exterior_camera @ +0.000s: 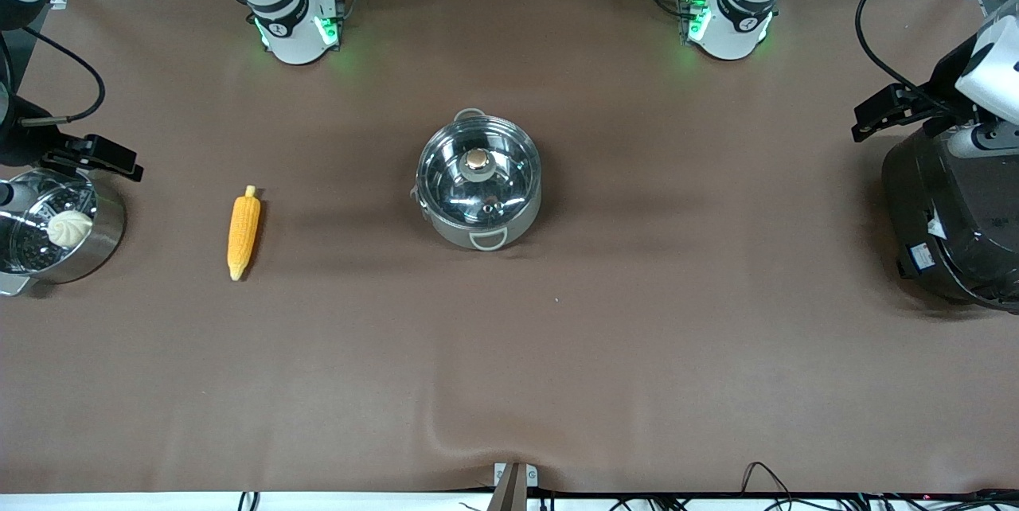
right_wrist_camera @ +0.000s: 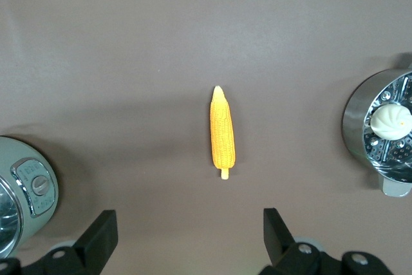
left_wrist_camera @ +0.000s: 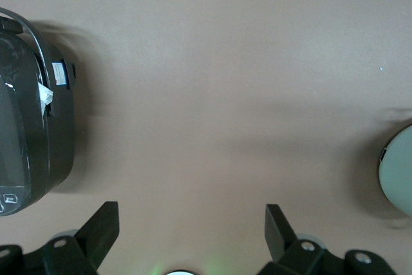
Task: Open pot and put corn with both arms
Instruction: 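Reach the left gripper to the lid knob while the right gripper reaches the corn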
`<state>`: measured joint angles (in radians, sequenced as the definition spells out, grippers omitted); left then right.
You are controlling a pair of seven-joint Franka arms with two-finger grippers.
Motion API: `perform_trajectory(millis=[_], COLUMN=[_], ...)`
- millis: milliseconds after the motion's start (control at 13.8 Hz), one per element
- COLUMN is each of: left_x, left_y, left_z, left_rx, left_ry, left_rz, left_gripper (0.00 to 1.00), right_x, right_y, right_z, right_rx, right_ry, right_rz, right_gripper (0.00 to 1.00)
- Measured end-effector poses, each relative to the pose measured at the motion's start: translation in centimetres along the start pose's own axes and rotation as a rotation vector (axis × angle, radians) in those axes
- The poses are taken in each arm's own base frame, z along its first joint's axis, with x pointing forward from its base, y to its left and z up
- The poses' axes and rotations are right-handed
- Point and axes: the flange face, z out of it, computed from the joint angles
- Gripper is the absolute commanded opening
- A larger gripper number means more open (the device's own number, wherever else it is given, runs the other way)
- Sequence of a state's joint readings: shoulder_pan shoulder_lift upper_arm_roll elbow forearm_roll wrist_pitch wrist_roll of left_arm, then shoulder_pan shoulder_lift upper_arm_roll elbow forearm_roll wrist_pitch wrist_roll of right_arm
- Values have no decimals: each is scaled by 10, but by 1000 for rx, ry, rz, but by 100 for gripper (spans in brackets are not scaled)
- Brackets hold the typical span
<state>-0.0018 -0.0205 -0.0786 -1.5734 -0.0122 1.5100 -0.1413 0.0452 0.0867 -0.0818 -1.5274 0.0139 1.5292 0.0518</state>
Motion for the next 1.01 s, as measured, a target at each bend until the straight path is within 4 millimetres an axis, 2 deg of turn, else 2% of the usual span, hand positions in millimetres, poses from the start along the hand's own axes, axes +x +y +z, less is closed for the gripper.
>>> perform_trajectory(millis=[578, 651, 723, 867, 1012], left_x=[2, 0, -4, -15, -23], left_y=[13, 27, 51, 120, 191], left_z=[7, 9, 11, 24, 40], left_rx=[-1, -4, -5, -1, -3], left_ry=[-16, -20, -26, -50, -73], left_rz=[10, -10, -47, -138, -205], left_gripper=[100, 100, 100, 100, 100], right_x=[-1, 0, 3, 12, 23], right_y=[0, 0, 0, 1, 2], right_z=[2, 6, 14, 42, 79], right_rx=[-1, -1, -2, -1, -2], right_ry=[-9, -15, -18, -7, 17], right_rz=[1, 2, 2, 6, 9], right_gripper=[100, 100, 100, 100, 100])
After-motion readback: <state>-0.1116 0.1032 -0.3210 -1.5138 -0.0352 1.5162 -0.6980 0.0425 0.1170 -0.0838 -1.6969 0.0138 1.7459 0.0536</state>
